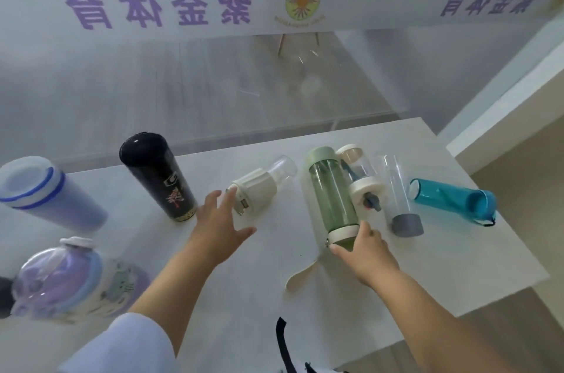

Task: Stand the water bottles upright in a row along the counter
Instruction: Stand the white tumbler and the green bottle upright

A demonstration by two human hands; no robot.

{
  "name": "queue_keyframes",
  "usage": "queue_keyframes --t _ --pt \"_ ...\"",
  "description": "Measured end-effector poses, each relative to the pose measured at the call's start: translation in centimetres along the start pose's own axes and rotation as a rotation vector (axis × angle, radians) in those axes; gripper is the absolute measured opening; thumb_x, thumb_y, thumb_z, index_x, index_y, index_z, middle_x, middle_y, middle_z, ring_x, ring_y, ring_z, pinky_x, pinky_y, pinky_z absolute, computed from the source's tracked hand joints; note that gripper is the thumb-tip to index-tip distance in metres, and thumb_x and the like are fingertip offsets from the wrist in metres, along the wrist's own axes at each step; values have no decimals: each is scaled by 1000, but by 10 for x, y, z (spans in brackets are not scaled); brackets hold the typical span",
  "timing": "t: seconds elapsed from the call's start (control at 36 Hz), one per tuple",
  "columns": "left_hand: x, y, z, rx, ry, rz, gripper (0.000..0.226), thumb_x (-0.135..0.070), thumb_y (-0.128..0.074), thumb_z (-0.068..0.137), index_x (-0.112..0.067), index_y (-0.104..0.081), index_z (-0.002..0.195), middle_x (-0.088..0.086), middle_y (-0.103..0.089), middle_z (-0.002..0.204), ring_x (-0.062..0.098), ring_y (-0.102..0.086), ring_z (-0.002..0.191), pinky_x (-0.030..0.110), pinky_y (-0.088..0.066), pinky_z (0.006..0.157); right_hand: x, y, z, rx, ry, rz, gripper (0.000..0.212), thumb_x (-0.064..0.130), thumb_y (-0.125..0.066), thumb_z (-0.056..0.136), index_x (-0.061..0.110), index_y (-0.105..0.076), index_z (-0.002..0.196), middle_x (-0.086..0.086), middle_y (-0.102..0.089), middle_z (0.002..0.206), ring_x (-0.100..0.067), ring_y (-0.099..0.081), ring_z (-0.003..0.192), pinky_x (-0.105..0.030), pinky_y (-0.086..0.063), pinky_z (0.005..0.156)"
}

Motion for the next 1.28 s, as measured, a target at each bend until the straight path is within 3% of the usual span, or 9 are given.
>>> queue_keyframes --t 0.11,0.22,0.31,0.36,0.61,0.78,0.94,1.06,1.28 --pt "-7 -13 21 -37 61 -58 94 -41 -72 75 -30 -12 146 8 -12 155 34 -21 138 47 -27 112 -3 -5 12 44 30 -30 82 54 -59 81 6 -20 136 -17 -41 132 -34 -45 119 -42 -44 93" --pt "-12 -25 36 -37 90 -132 89 -36 -73 75 -25 -17 144 6 -20 151 32 -37 129 42 -37 105 -5 -7 17 70 53 11 78 49 -59 83 5 -19 133 -18 -39 132 -35 -49 117 -39 -43 89" --pt "-15 -29 42 -88 99 -189 72 -21 -72 77 -21 -29 134 10 -30 142 30 -47 111 35 -42 88 -6 -7 19 87 56 79 69 43 -61 83 7 -23 127 -17 -39 128 -36 -53 109 -36 -44 82" --pt "-17 -32 44 -94 96 -158 63 -19 -73 75 -22 -32 123 11 -35 134 31 -48 101 39 -48 82 -8 -6 21 97 45 126 63 41 -63 82 8 -25 121 -15 -40 125 -35 -55 103 -35 -46 80" --pt "-24 -42 20 -170 112 -234 62 -24 -80 64 -28 -33 105 -1 -30 113 31 -50 95 44 -53 76 -14 6 24 49 71 150 71 41 -68 72 11 -29 124 -12 -43 121 -31 -57 95 -32 -49 77" --pt "-27 -30 -4 -358 52 -370 70 -14 -83 58 -43 -36 101 -5 -30 113 26 -48 102 41 -52 86 -13 22 19 -85 188 210 75 42 -71 67 16 -32 126 -8 -46 118 -25 -54 93 -34 -50 78" --pt "-35 2 -2 -436 17 -280 70 -14 -80 60 -29 -49 121 2 -40 119 29 -44 113 30 -37 94 -7 44 18 -192 311 272 78 39 -74 64 24 -36 131 -4 -49 119 -23 -51 101 -33 -48 82" --pt "-39 21 0 -374 24 -125 71 -24 -77 62 -36 -47 125 0 -47 125 29 -41 112 38 -40 94 2 67 17 -282 400 255 83 40 -74 67 23 -33 138 -2 -49 124 -22 -50 109 -36 -49 87" --pt "-35 37 3 -333 91 -142 72 -28 -75 65 -31 -42 129 1 -51 126 25 -46 112 38 -42 98 44 123 26 -399 539 246 63 36 -71 67 22 -44 123 2 -53 106 -15 -47 93 -26 -37 77"
Point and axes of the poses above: each hand's wrist, its own z-axis towards the middle knuckle, its own y-axis out of the back of the hand, x = y × z, the point moved 1 cm from there along z, towards the middle knuckle
